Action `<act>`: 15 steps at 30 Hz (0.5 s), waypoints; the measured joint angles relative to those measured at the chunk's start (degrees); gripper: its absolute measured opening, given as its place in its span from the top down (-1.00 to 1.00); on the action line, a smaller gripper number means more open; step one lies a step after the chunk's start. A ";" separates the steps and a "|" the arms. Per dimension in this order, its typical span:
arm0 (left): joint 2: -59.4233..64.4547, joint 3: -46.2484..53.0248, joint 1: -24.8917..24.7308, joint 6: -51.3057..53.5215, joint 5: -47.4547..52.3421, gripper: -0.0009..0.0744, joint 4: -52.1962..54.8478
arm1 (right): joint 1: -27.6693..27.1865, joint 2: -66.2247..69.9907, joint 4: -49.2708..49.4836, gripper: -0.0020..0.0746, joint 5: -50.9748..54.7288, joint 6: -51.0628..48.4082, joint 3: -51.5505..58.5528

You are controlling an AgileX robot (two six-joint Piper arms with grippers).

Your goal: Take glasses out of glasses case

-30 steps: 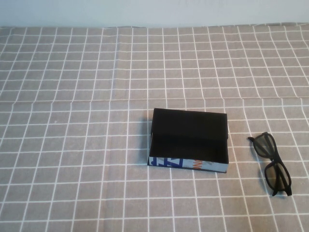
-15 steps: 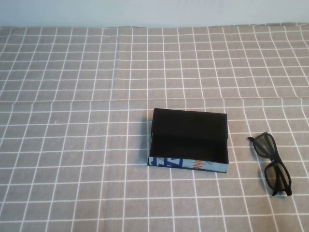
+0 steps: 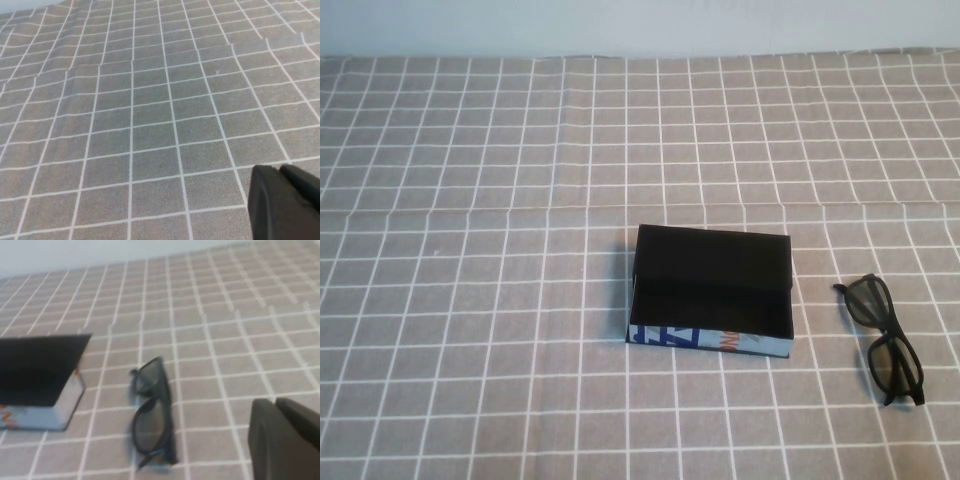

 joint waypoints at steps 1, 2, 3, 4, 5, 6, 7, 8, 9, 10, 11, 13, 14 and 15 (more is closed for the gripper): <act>0.00 0.00 0.00 0.00 0.00 0.99 0.00 | 1.10 0.00 0.00 0.99 0.62 0.43 0.00; 0.00 0.00 0.00 0.00 0.00 0.99 0.00 | 2.24 0.00 0.00 0.99 0.95 0.86 0.00; 0.00 0.00 0.00 0.00 0.00 0.99 0.00 | 3.30 0.00 0.00 0.99 1.44 1.27 0.00; 0.00 0.00 0.00 0.00 0.00 0.99 0.00 | 4.14 0.00 0.00 0.99 1.63 1.53 0.00; 0.00 0.00 0.00 0.00 0.00 0.99 0.00 | 4.64 0.00 0.00 0.99 1.76 1.66 0.00; 0.00 0.00 0.00 0.00 0.00 0.99 0.00 | 5.06 0.00 0.00 0.99 1.90 1.79 0.00; 0.00 0.00 0.00 0.00 0.00 0.99 0.00 | 5.28 0.00 0.00 0.99 2.02 1.79 0.00; 0.00 0.00 0.00 0.00 0.00 0.99 0.00 | 5.39 0.00 0.00 0.99 2.10 1.79 0.00; 0.00 0.00 0.00 0.00 0.00 0.99 0.00 | 5.39 0.00 0.00 0.99 2.10 1.89 0.00; 0.00 0.00 0.00 0.00 0.00 0.99 0.00 | 5.39 0.00 0.00 0.99 2.10 1.88 0.00; 0.00 0.00 0.00 0.00 0.00 0.99 0.00 | 5.39 0.00 0.00 0.99 2.10 1.88 0.00; 0.00 0.00 0.00 0.00 0.00 0.99 0.00 | 5.39 0.00 0.00 0.99 2.10 1.88 0.00; 0.00 0.00 0.00 0.00 0.00 0.99 0.00 | 5.39 0.00 0.00 0.99 2.10 1.90 0.00; 0.00 0.00 0.00 0.00 0.00 0.99 0.00 | 5.39 0.00 0.00 0.99 2.10 1.90 0.00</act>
